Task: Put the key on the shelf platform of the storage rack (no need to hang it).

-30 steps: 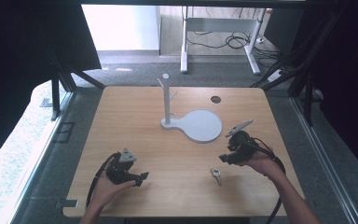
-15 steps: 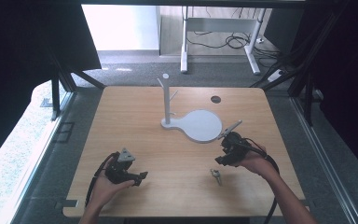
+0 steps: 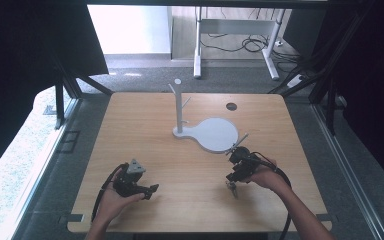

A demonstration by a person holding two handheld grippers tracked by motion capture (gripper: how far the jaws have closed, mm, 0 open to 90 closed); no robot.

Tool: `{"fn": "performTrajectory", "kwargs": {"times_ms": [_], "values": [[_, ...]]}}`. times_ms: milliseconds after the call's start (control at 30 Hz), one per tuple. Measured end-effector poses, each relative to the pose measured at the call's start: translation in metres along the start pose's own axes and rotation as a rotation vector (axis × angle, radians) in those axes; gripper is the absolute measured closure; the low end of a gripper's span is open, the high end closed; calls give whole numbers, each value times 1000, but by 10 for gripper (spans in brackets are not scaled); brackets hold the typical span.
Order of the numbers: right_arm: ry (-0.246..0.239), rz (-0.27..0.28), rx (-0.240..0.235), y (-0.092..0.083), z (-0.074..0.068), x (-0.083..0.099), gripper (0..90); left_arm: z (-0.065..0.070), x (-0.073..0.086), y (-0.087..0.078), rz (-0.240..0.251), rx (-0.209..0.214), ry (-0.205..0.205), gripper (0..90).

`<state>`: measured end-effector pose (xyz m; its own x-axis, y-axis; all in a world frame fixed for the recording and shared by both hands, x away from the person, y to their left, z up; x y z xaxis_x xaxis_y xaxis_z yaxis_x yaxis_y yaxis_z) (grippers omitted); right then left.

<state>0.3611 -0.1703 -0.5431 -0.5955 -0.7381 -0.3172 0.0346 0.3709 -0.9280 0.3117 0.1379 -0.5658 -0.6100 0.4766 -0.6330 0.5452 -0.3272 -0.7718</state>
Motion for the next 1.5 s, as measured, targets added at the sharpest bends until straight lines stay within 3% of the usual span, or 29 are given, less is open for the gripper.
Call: {"fn": "performTrajectory", "kwargs": {"times_ms": [1167,1500], "values": [[49,-112,-54,31,-2,0,741,-1,1,1,-4,2,1,214],[33,-130,-64,35,-4,2,802,-1,1,1,-6,2,0,213]]}}
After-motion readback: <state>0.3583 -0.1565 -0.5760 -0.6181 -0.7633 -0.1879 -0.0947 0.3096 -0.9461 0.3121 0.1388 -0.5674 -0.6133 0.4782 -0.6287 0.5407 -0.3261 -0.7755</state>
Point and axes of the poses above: each handheld gripper's, and its own axes: y roughly forward along the jaws, x roughly out of its underside, z roughly to its right, the point moved 8 cm from there along y, roughly forward along the jaws, and after that the axes turned 9 degrees about -x, right-handed, at the moved point
